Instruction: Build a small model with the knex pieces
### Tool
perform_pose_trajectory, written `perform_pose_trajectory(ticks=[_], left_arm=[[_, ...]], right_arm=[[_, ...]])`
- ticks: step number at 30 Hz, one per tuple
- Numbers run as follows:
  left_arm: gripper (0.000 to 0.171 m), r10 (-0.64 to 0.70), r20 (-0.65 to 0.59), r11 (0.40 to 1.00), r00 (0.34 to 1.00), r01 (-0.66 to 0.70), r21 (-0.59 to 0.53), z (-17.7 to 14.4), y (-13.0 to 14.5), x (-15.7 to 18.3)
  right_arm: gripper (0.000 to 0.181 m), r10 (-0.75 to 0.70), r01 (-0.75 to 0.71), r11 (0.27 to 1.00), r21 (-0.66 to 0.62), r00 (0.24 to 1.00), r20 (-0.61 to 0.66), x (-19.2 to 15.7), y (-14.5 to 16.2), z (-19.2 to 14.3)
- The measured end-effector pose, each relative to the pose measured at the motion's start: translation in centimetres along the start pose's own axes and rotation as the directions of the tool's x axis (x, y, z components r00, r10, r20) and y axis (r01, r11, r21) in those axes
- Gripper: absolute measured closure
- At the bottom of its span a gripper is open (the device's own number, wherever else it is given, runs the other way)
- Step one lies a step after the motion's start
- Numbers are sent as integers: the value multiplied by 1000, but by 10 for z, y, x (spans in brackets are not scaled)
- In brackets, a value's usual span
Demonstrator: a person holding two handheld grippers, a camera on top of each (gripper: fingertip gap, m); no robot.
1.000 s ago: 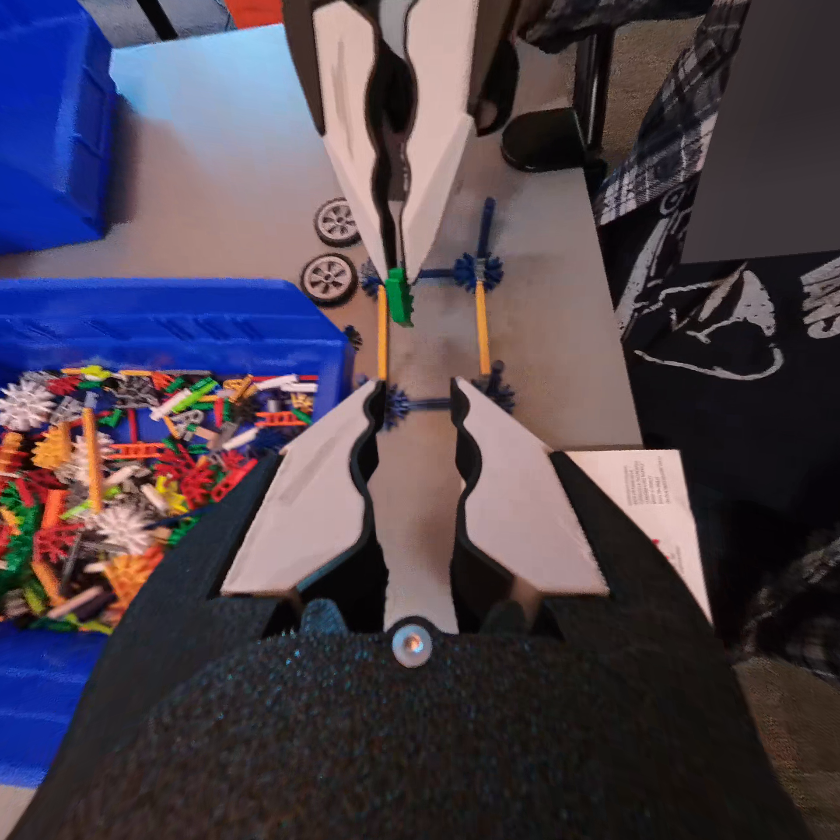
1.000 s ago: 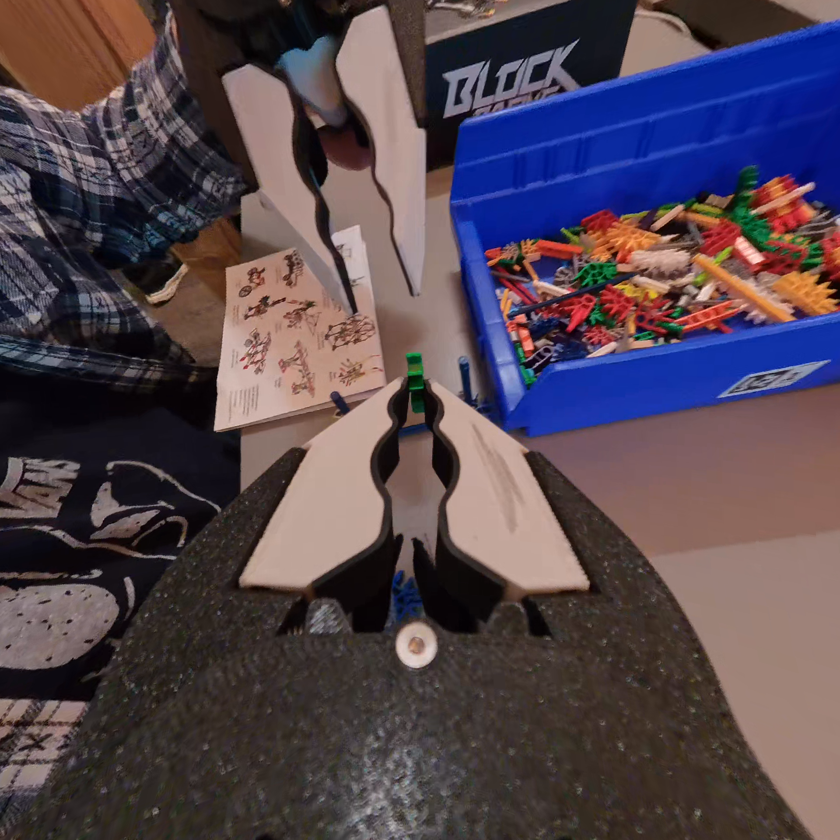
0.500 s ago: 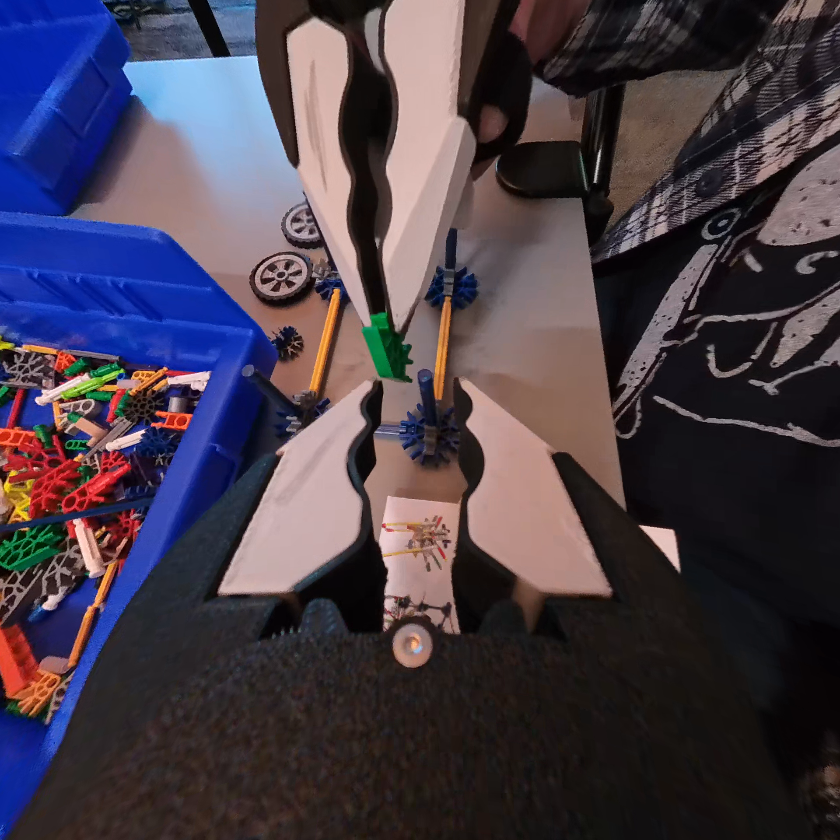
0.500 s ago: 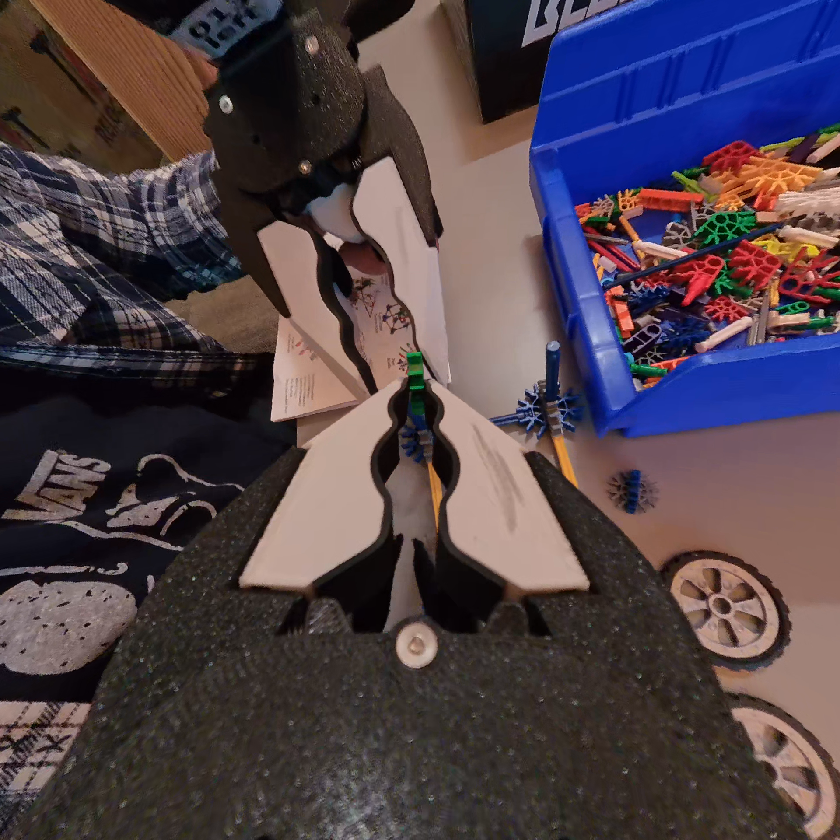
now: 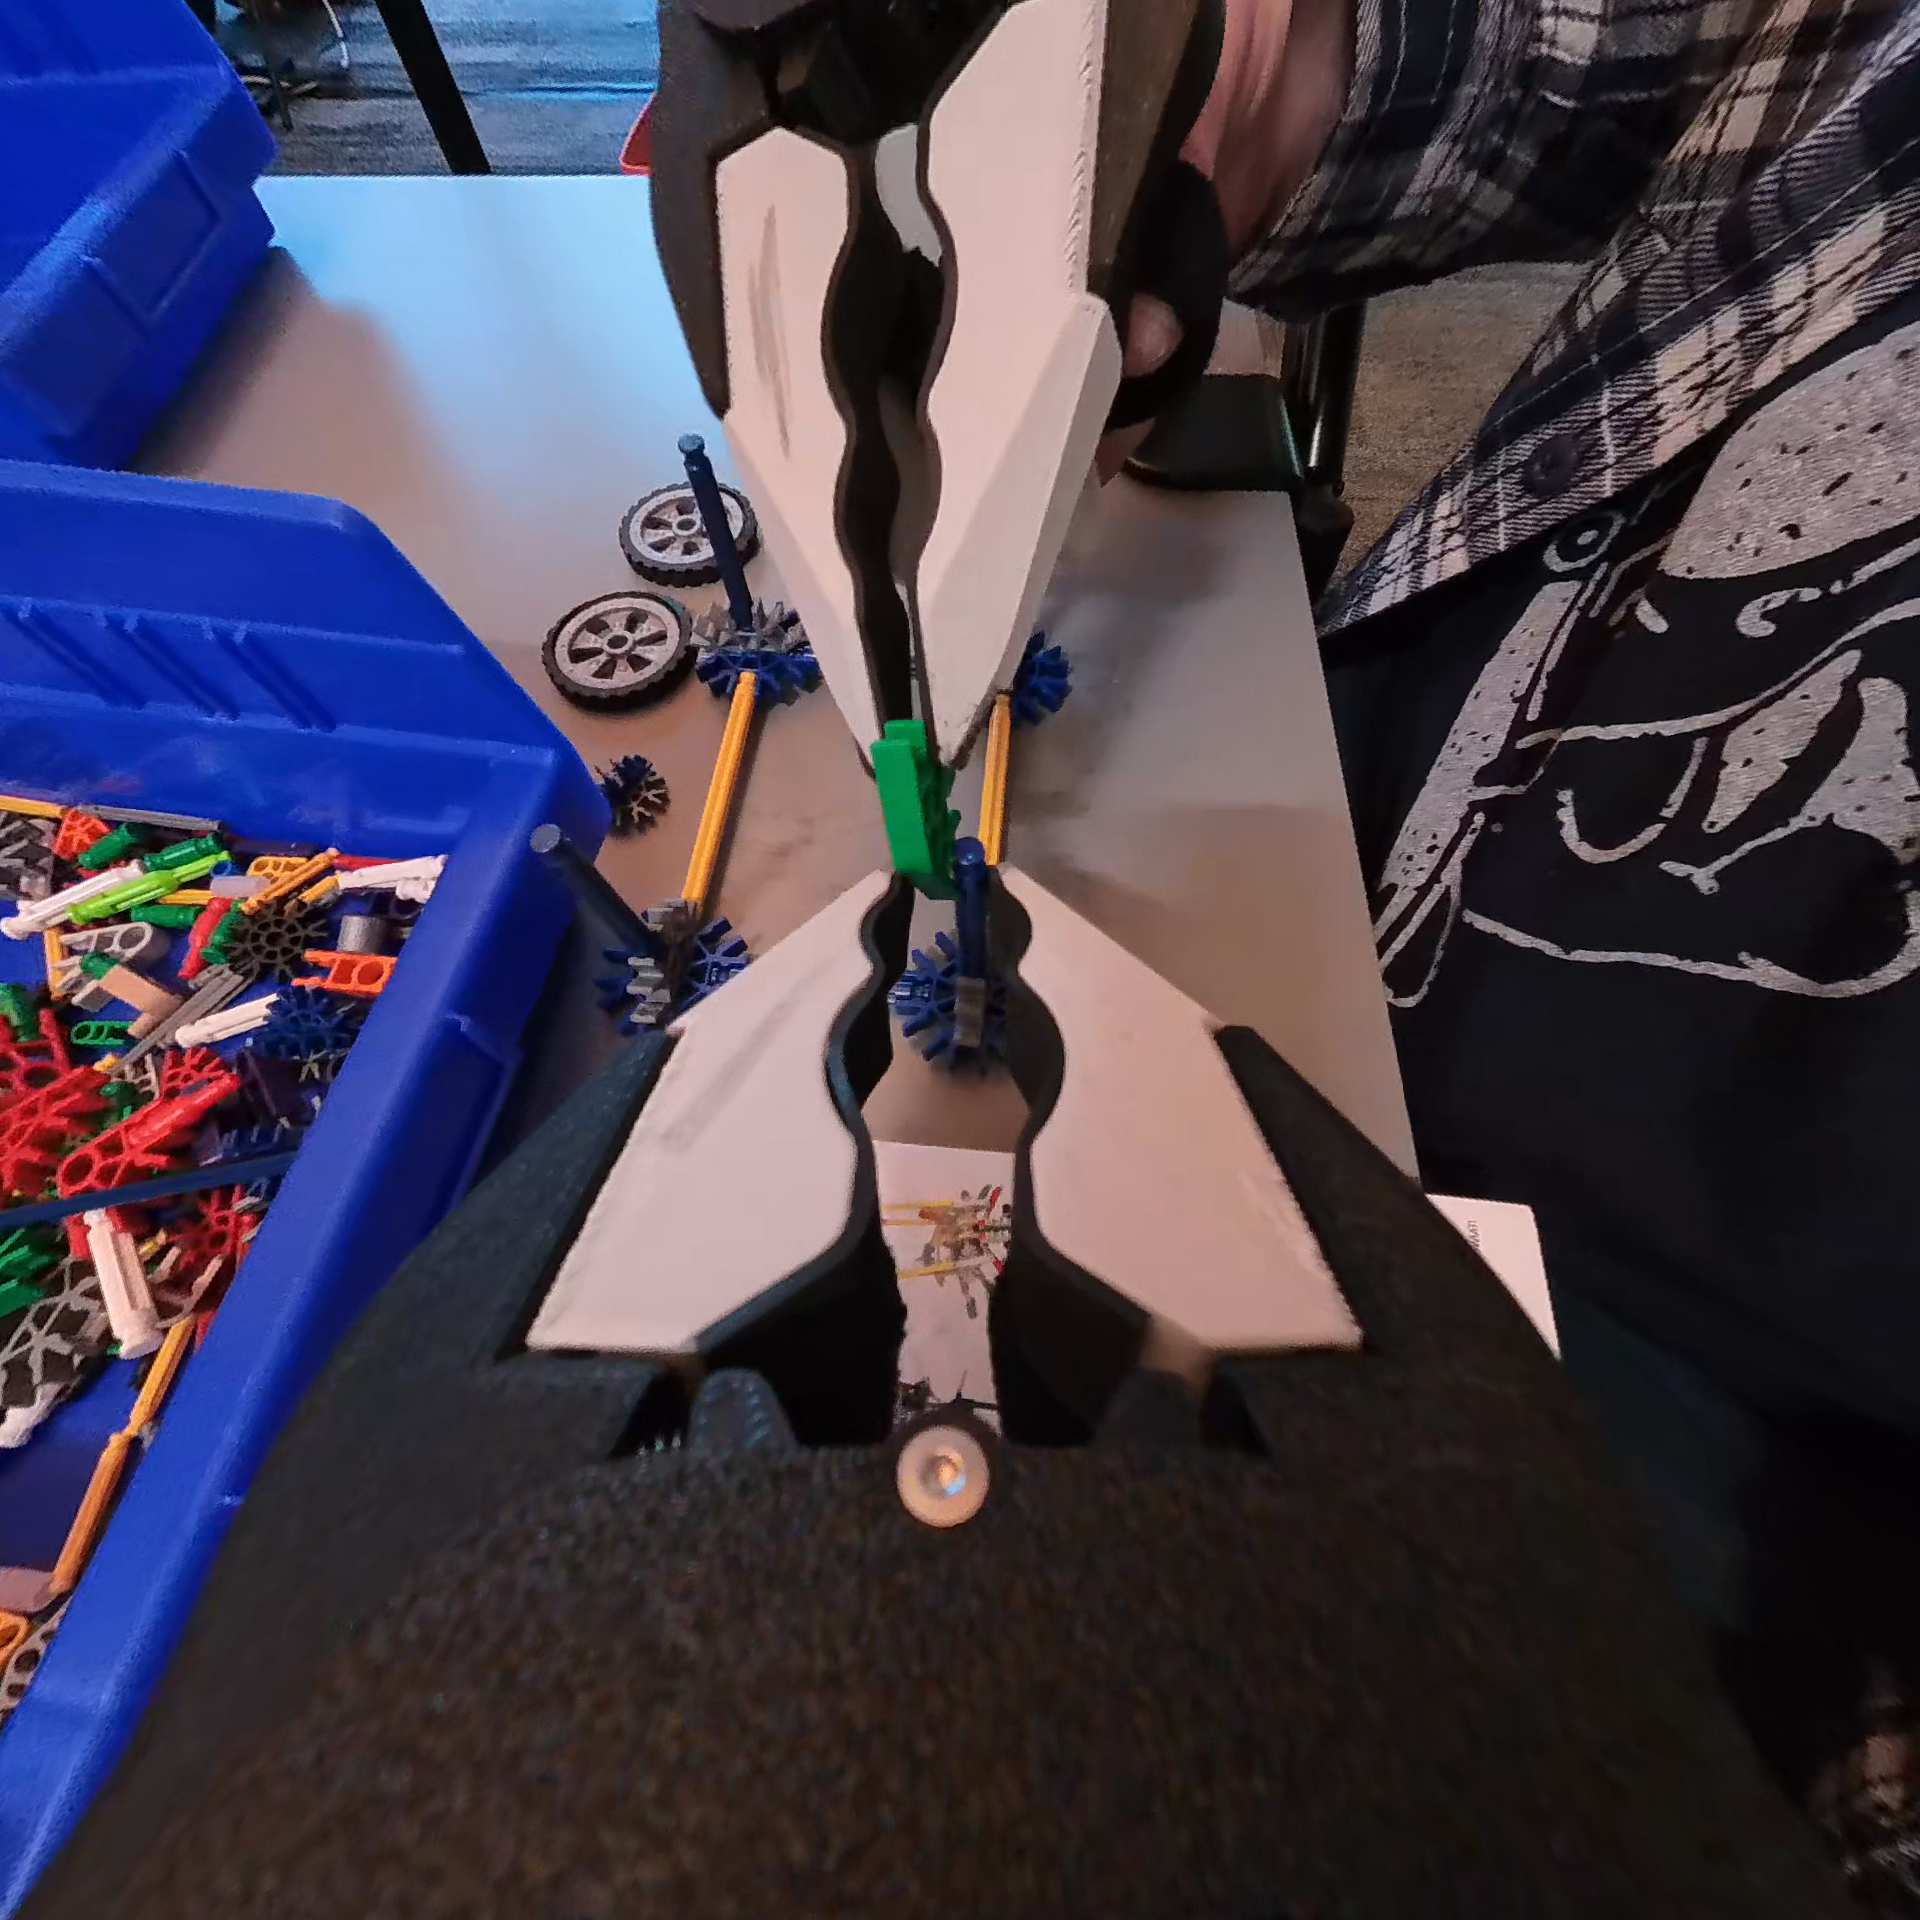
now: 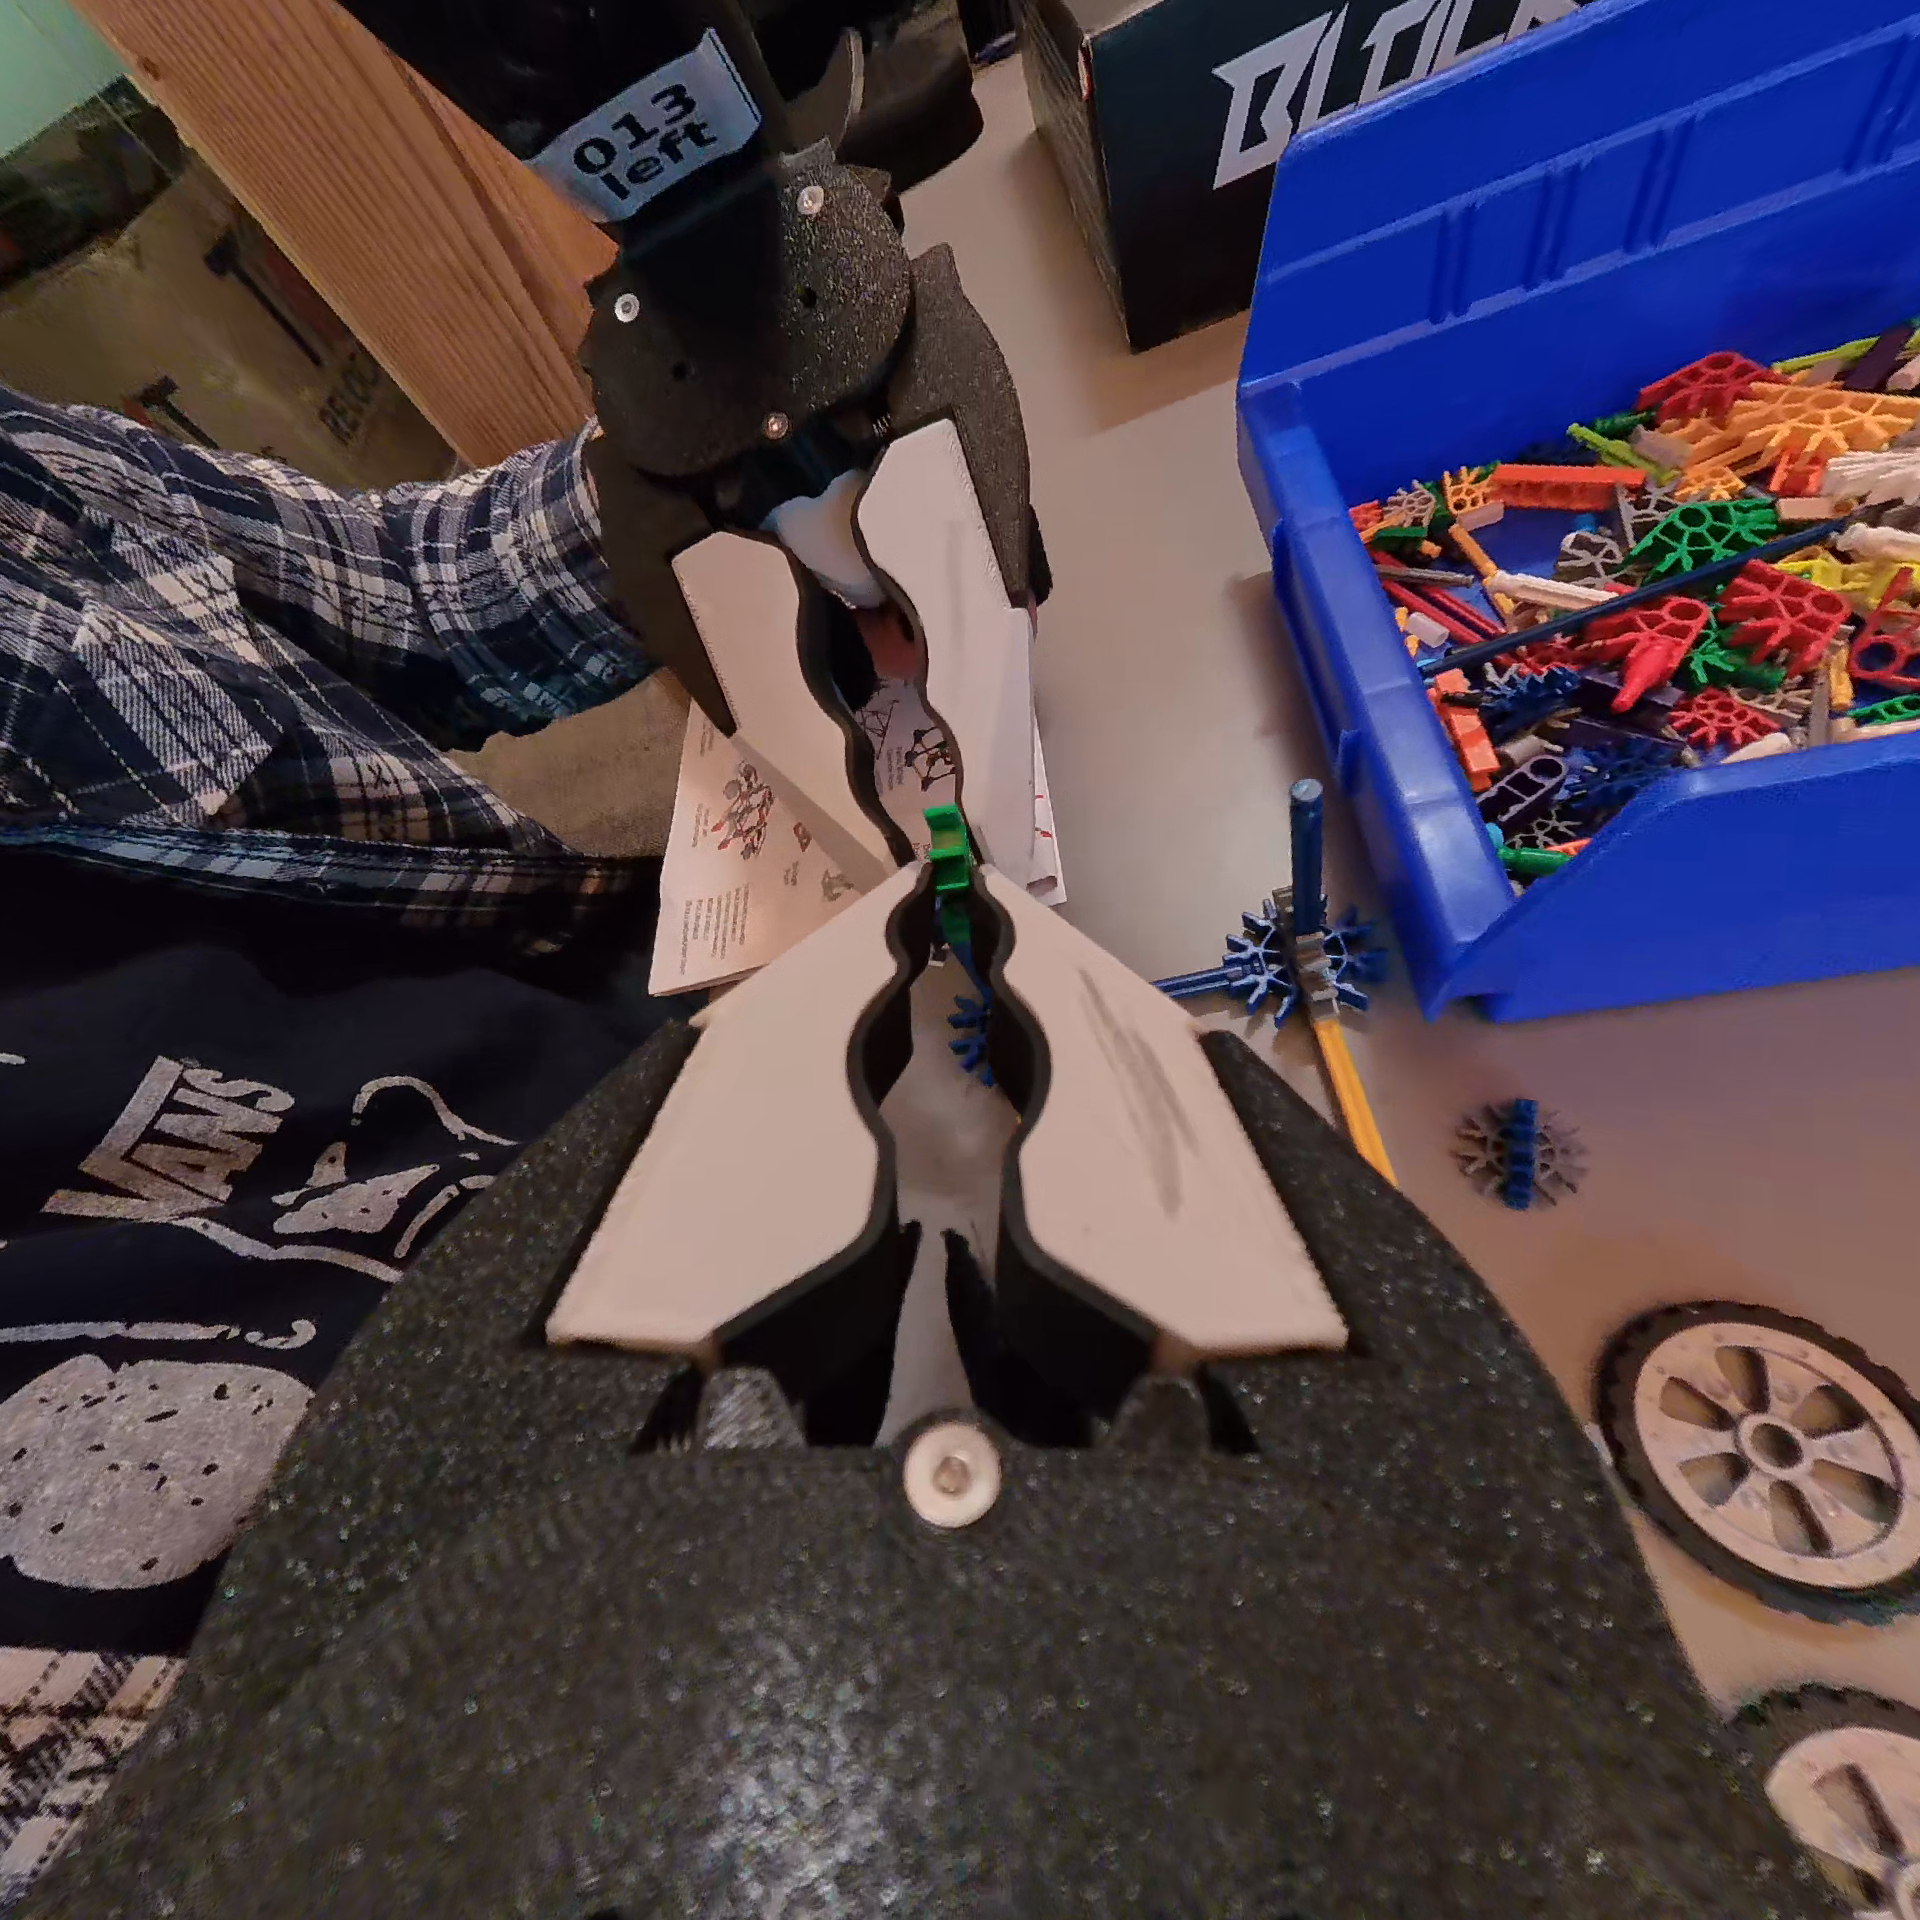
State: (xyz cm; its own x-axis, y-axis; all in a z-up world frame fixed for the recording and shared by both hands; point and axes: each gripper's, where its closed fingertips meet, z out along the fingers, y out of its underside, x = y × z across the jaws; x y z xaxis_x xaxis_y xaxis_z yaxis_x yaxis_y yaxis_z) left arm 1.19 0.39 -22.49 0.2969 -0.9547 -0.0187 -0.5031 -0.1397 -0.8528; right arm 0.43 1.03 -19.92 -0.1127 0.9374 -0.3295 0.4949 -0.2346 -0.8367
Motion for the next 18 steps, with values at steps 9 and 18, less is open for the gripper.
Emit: perform_pose_trajectory(ticks=[9, 18], left_arm=[[163, 13, -3, 1000, 1000, -13, -14, 2, 0, 2], [165, 5, 1, 1000, 1000, -5, -21, 3, -1, 0]], right_arm=[[176, -40, 40, 999, -24, 999, -9, -4, 5, -3], [175, -38, 36, 998, -51, 999, -22, -2, 7, -7]])
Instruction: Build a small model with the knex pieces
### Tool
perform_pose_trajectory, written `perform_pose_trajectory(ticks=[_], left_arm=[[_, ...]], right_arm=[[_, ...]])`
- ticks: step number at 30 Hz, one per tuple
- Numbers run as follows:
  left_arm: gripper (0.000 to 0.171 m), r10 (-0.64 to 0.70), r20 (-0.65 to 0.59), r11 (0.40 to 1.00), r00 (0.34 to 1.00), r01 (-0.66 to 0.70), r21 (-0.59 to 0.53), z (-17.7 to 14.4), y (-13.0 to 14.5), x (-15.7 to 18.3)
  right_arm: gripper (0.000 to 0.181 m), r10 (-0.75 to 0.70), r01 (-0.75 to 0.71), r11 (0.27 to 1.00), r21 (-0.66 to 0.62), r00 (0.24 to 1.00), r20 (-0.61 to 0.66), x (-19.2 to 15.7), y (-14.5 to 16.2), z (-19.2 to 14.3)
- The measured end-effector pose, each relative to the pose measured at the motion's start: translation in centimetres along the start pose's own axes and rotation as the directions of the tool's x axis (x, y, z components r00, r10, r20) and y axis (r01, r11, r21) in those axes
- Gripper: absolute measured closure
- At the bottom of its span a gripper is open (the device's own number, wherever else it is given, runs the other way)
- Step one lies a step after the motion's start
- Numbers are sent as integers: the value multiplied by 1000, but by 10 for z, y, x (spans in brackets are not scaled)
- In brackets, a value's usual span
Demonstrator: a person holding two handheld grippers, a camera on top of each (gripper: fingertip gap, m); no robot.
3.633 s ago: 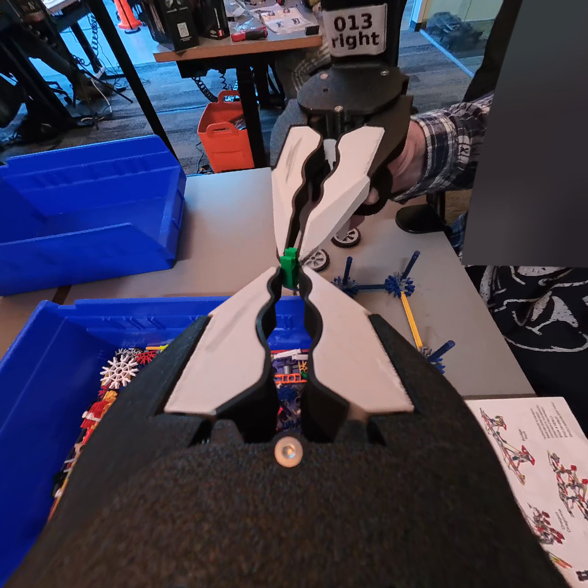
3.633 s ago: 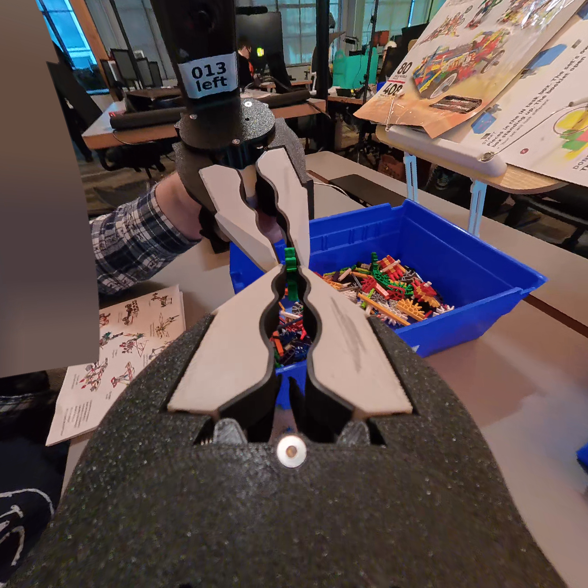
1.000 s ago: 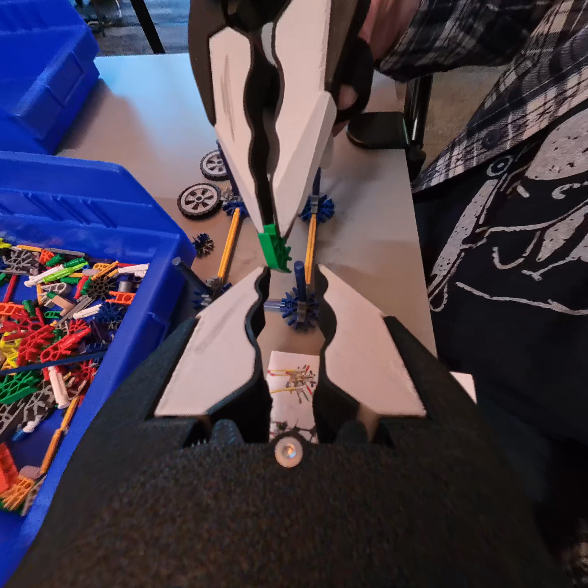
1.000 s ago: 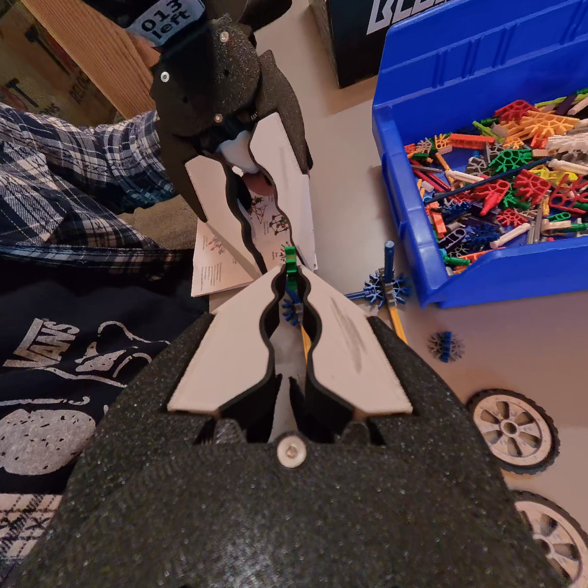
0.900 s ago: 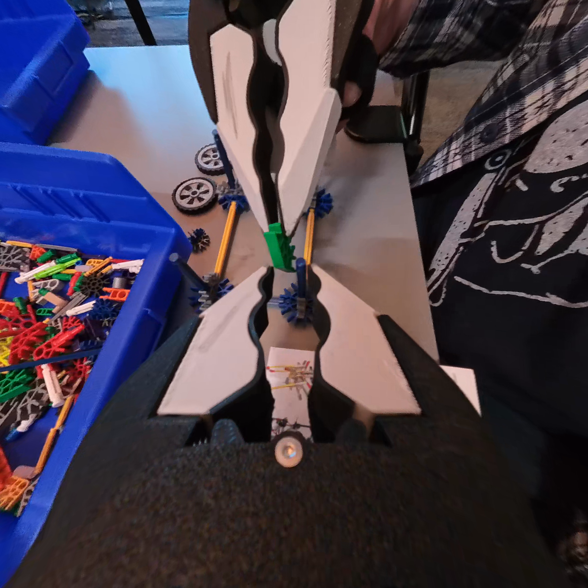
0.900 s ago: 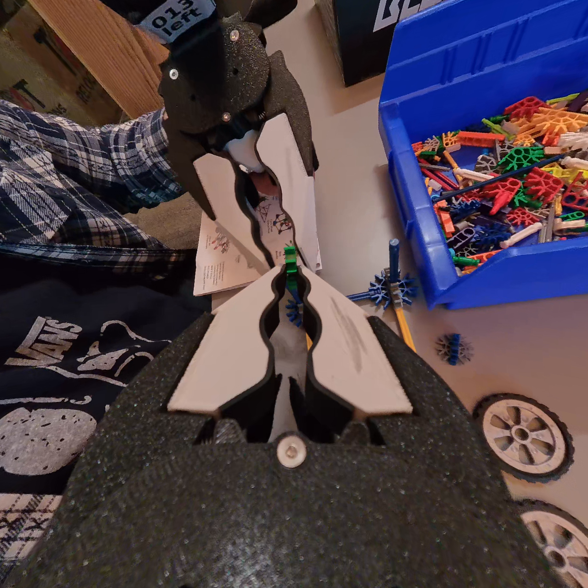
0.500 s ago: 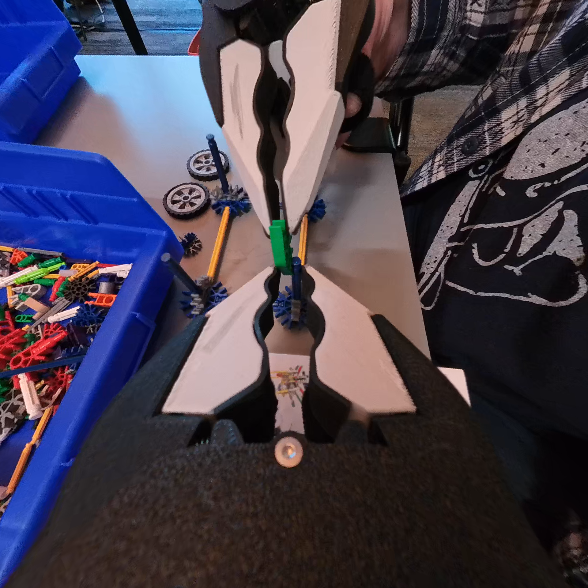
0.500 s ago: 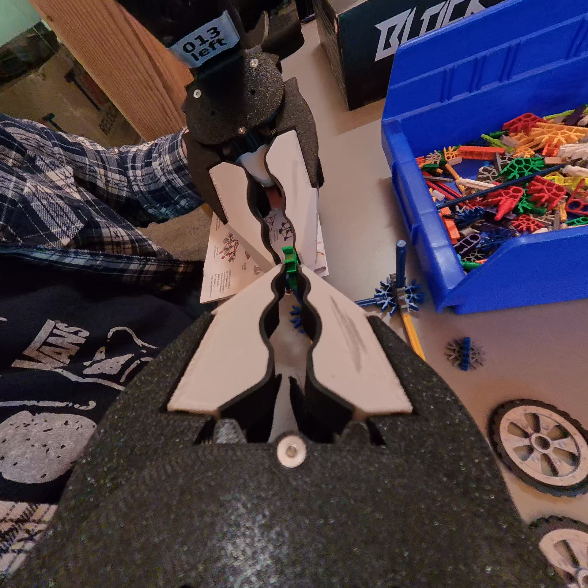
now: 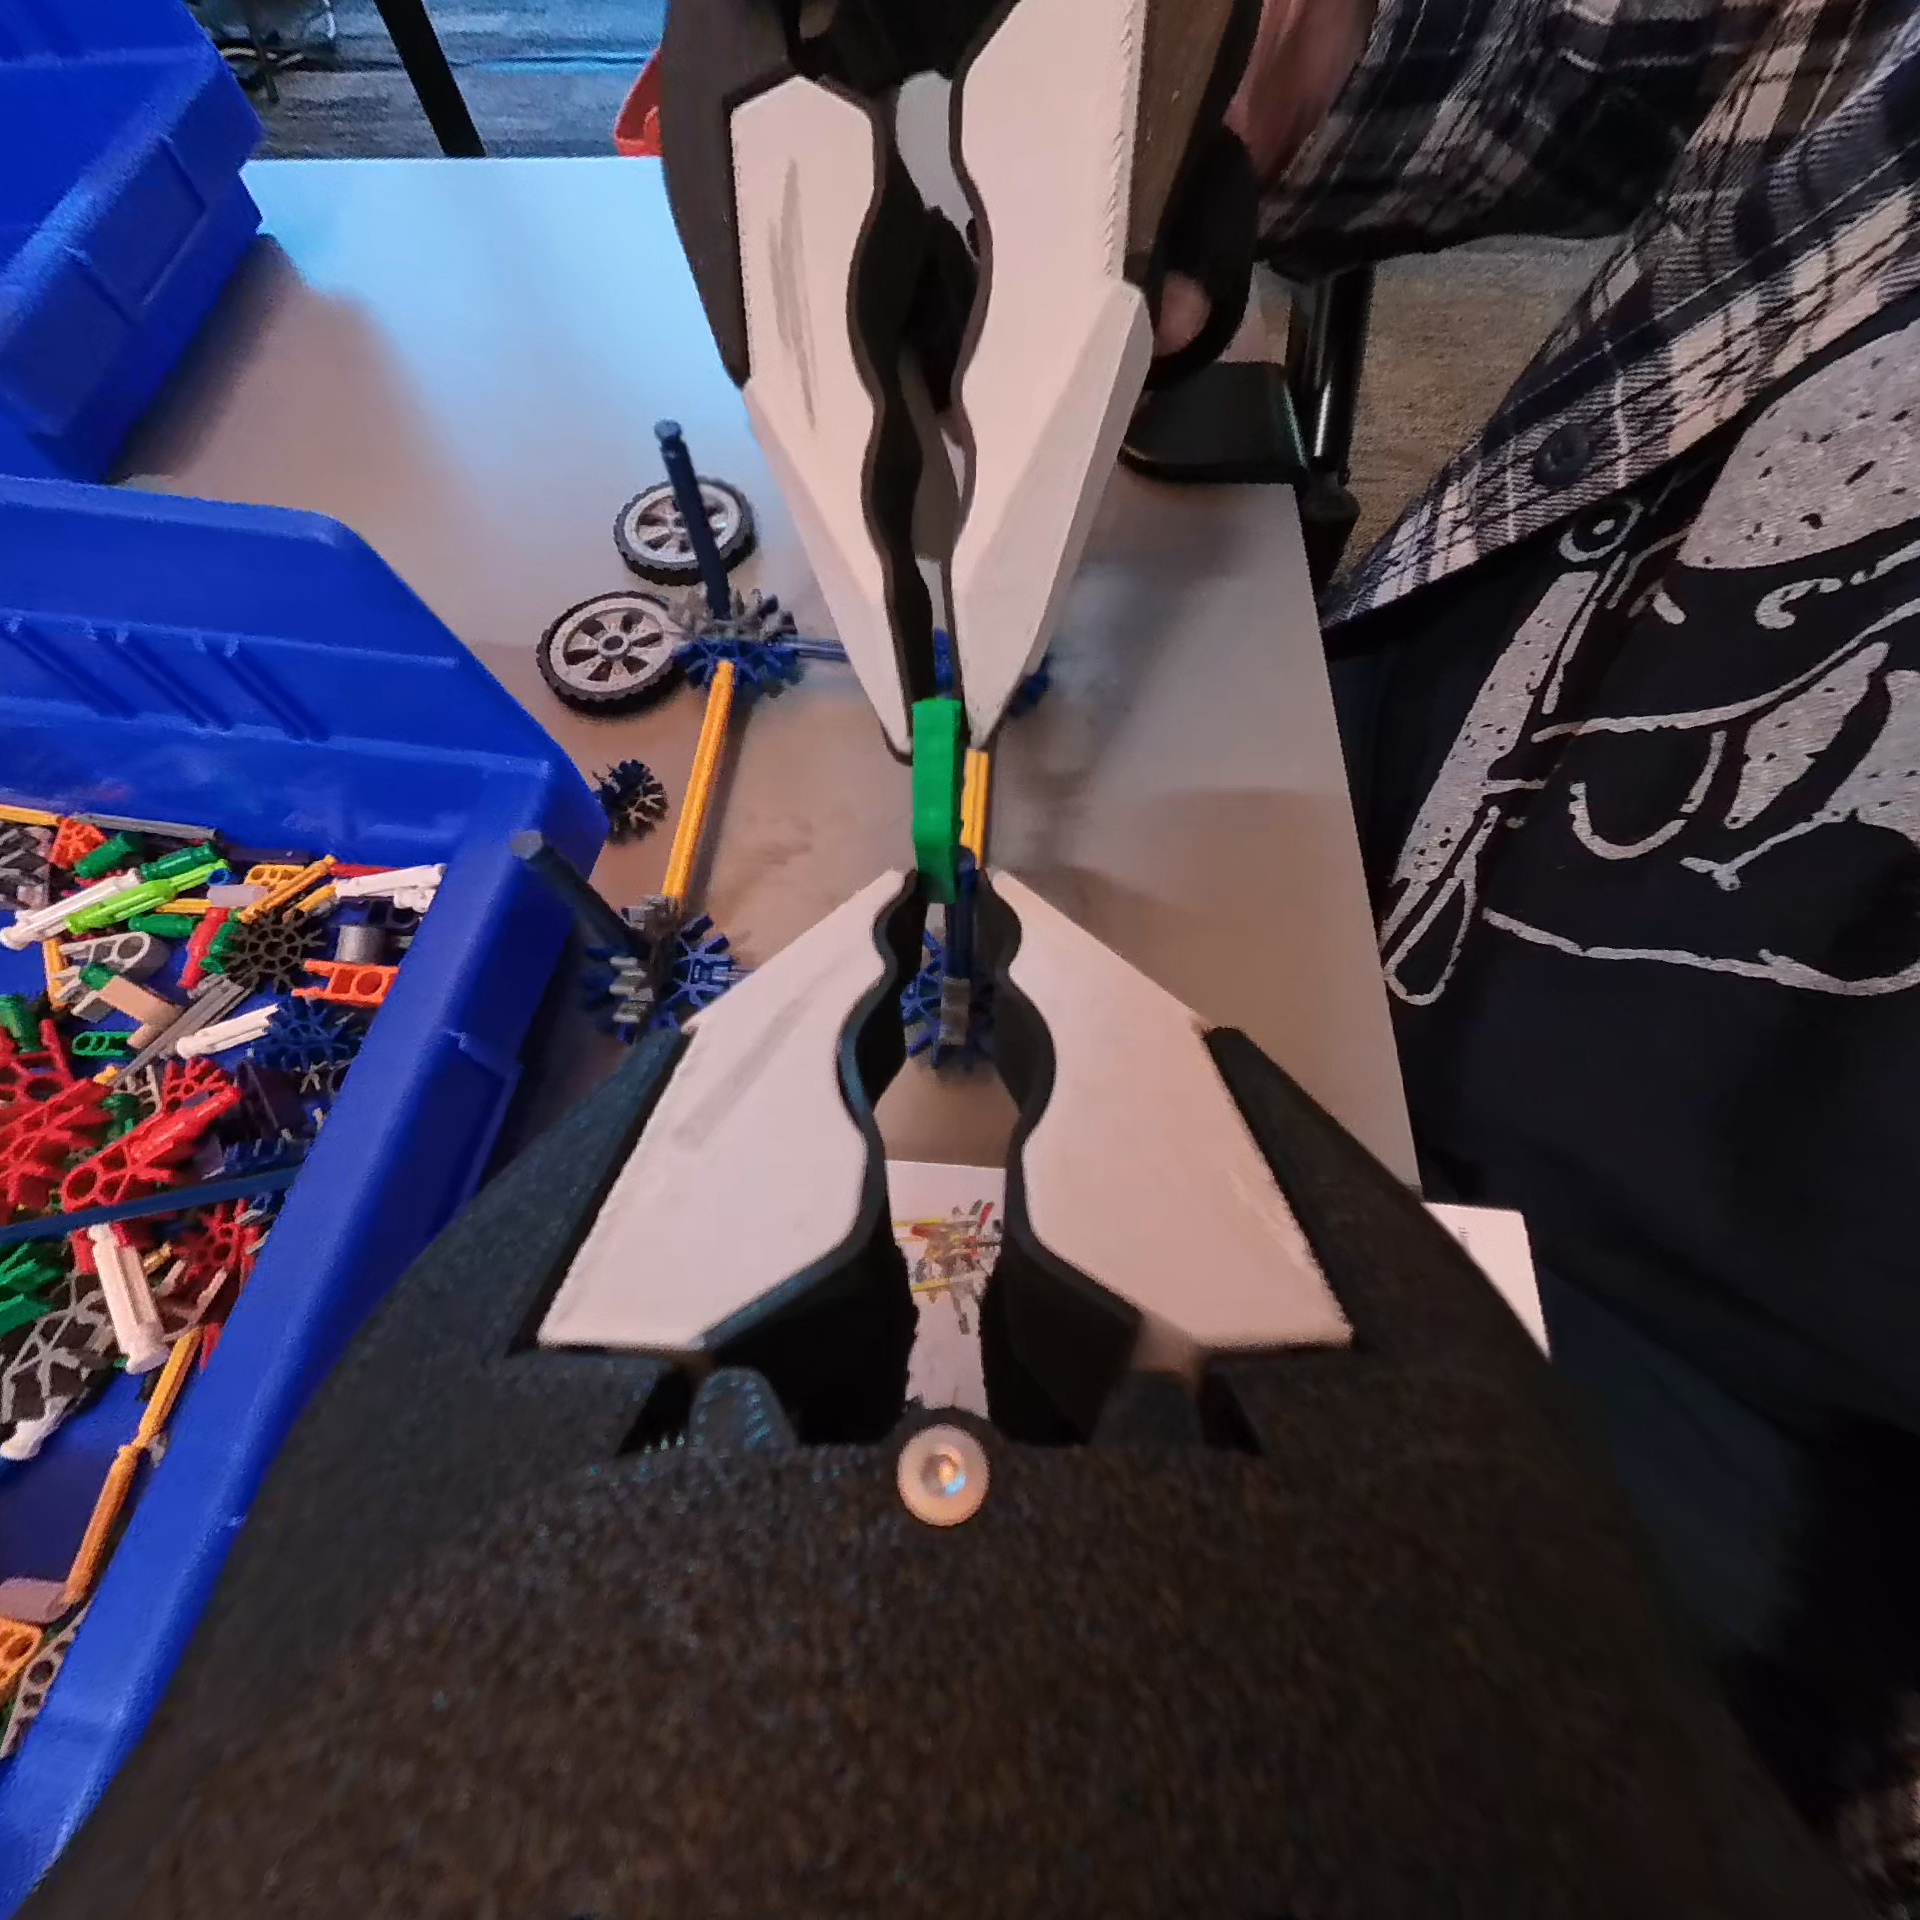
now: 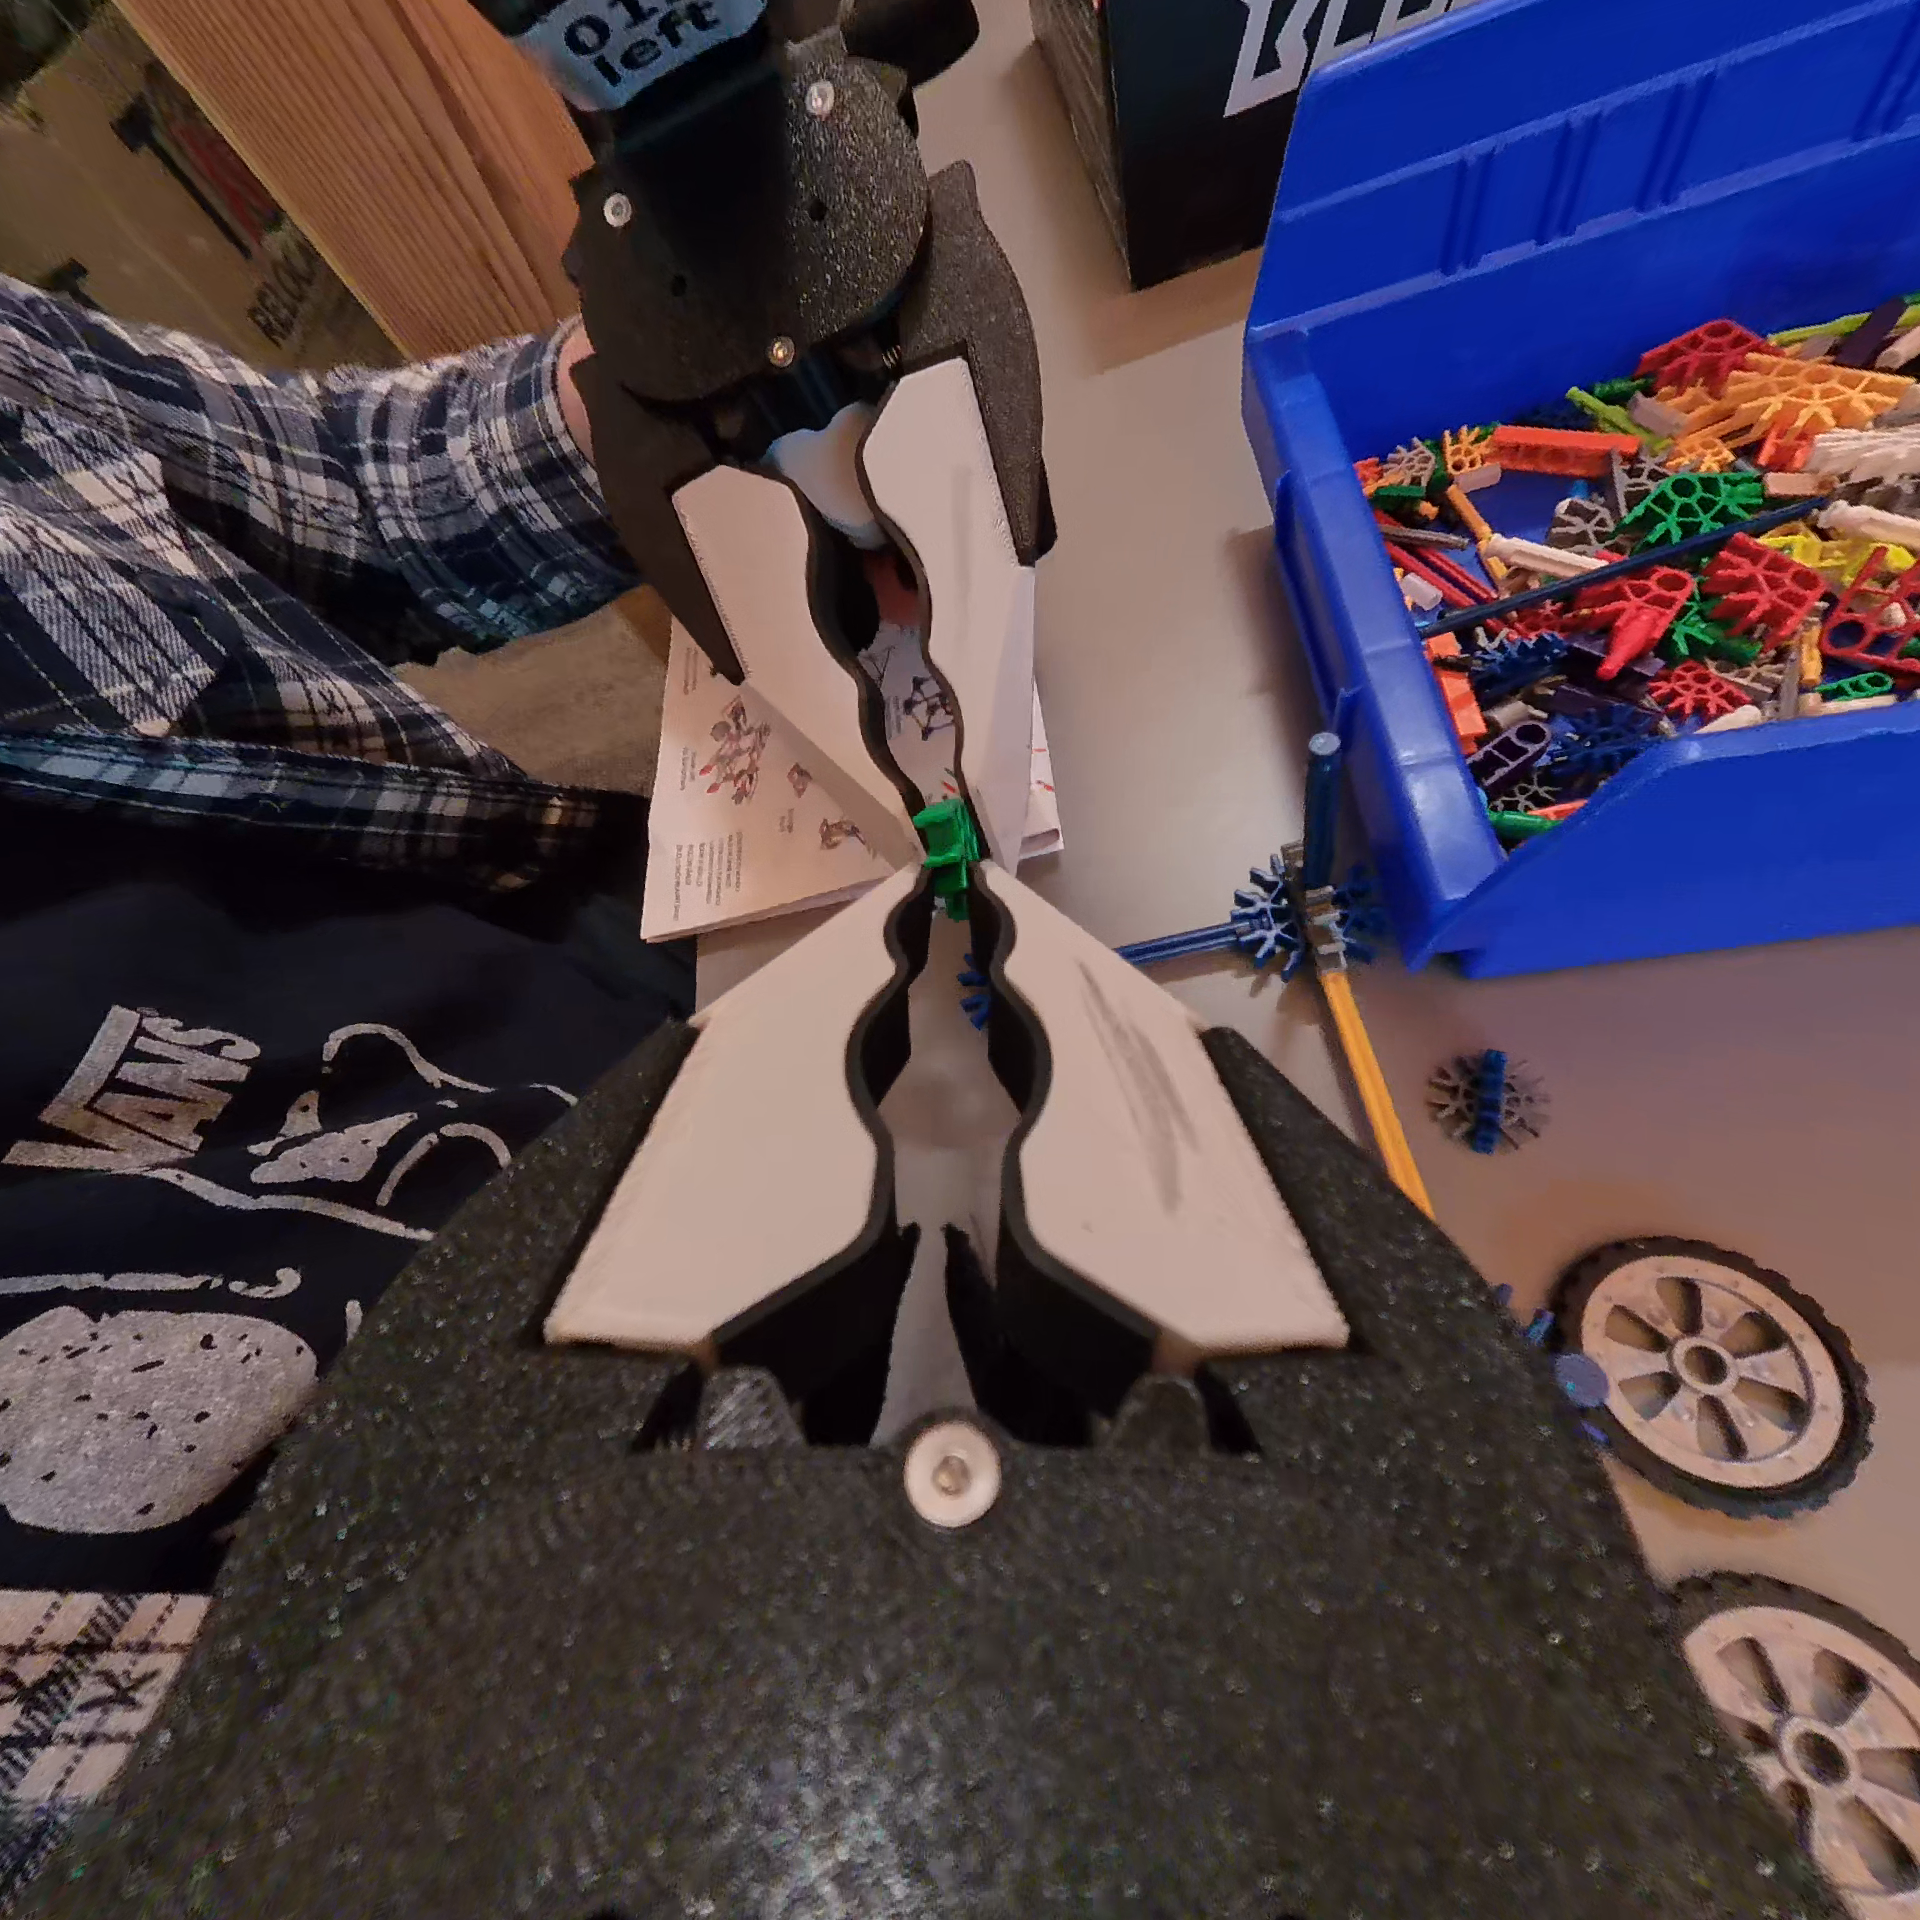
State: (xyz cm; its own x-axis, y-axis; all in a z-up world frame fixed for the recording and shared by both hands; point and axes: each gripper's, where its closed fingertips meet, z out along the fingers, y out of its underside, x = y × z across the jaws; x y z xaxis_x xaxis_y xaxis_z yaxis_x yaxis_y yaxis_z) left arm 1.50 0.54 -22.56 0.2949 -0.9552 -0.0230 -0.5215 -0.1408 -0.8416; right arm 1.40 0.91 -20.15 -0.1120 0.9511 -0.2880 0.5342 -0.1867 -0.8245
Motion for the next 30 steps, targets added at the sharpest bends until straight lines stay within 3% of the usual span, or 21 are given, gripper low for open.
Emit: perform_pose_trajectory(ticks=[3, 5, 8, 20, 30], left_arm=[[166, 4, 0, 1000, 1000, -4, 1, 2, -1, 1], [166, 2, 12, 1000, 1000, -2, 19, 2, -4, -1], [167, 13, 26, 1000, 1000, -14, 25, 1, -7, -4], [170, 67, 47, 998, 997, -66, -13, 6, -2, -4], [170, 68, 12, 997, 998, -68, -37, 7, -1, -5]], right_arm=[[174, -33, 33, 999, -36, 999, -9, -1, 3, -1], [158, -98, 93, 990, -102, 994, -45, 2, 9, -1], [155, -216, 199, 962, -186, 974, -71, 2, 14, 0], [169, -406, 368, 885, -285, 910, -86, 6, 13, 14], [178, -432, 393, 871, -294, 898, -80, 5, 13, 13]])
